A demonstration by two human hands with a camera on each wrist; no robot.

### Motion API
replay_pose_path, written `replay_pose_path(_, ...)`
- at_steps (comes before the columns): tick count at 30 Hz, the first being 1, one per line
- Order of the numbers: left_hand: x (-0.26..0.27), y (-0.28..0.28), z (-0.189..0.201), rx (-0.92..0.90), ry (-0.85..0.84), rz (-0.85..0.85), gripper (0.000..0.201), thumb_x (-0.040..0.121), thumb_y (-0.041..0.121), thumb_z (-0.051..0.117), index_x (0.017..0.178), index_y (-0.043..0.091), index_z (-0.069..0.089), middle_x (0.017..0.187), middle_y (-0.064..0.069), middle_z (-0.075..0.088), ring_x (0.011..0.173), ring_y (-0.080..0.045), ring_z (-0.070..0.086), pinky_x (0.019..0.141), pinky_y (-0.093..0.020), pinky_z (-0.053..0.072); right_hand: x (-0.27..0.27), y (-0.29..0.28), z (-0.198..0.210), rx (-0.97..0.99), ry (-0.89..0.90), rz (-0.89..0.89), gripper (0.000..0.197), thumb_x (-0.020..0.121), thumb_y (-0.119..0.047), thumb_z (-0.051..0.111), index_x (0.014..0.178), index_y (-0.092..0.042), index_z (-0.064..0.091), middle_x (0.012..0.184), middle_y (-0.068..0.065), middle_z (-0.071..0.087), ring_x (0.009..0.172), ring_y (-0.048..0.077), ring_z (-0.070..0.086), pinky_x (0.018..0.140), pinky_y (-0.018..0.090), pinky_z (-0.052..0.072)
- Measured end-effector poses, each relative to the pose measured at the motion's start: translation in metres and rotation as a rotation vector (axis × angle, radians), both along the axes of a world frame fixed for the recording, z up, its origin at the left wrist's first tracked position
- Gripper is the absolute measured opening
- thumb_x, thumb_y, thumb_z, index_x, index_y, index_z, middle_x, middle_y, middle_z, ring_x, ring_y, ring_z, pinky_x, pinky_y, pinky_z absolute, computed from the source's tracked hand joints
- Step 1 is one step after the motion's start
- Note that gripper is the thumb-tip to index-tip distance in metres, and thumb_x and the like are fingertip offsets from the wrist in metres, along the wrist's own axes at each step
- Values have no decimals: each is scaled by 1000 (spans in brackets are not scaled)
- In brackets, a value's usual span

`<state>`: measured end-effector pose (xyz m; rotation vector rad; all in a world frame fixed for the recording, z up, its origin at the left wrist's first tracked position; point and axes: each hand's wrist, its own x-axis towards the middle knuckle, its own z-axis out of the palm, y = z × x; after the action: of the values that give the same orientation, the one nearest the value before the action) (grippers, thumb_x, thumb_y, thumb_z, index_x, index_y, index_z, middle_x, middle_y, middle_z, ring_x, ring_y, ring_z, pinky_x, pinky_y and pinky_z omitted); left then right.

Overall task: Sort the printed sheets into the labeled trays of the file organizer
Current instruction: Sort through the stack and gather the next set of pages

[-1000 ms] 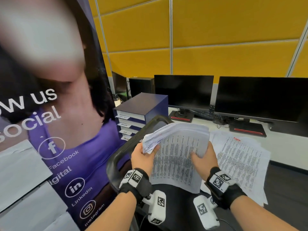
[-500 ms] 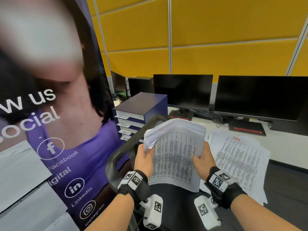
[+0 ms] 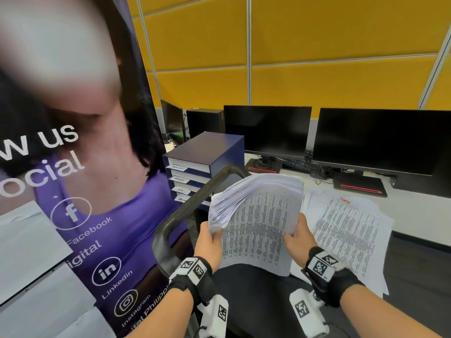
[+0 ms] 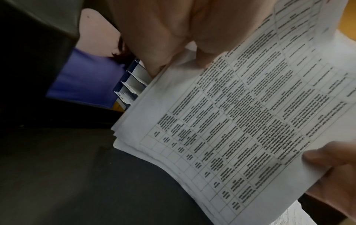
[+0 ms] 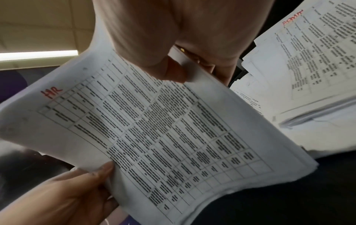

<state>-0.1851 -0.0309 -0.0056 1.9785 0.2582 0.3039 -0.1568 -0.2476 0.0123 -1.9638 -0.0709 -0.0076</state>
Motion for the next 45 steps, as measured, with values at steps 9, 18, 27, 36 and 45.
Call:
replay_pose_path(9, 5, 10, 13, 192, 86, 1, 12, 95, 8, 47, 106, 10, 43, 98, -5, 53, 86, -17, 49, 76, -28, 37, 0, -1, -16, -127, 38, -50, 42, 90, 2, 39, 128, -15, 34, 114, 28, 55, 103, 44, 57, 84, 52, 51)
replay_pose_path(18, 22, 48, 49, 153, 59, -74, 30, 94, 15, 53, 123, 16, 45, 111, 2, 60, 103, -15, 59, 80, -27, 45, 29, 14, 22, -62, -39, 40, 45, 86, 2, 37, 124, -21, 41, 109, 2, 60, 98, 17, 61, 81, 34, 54)
replay_pose_path(27, 7, 39, 47, 146, -68, -14, 32, 95, 11, 50, 125, 14, 38, 106, -5, 61, 94, -17, 57, 84, -28, 42, 15, 22, 33, 41, -72, -5, 41, 91, 5, 35, 125, -19, 35, 105, -1, 55, 94, 14, 56, 79, 29, 47)
replay_pose_path(36, -9, 23, -8, 206, 146, -49, 32, 96, 17, 49, 121, 11, 32, 85, -3, 57, 71, -13, 55, 71, -26, 41, -9, 17, -11, -51, 12, 38, 51, 92, 4, 38, 137, -12, 20, 108, 0, 49, 96, 15, 54, 85, 27, 44)
replay_pose_path(45, -7, 34, -2, 307, 287, -61, 49, 92, 14, 55, 134, 17, 31, 120, -14, 58, 104, -29, 60, 84, -31, 45, -5, 18, -10, -66, -3, -16, 44, 92, 4, 37, 133, -12, 30, 109, 0, 52, 99, 17, 54, 88, 28, 45)
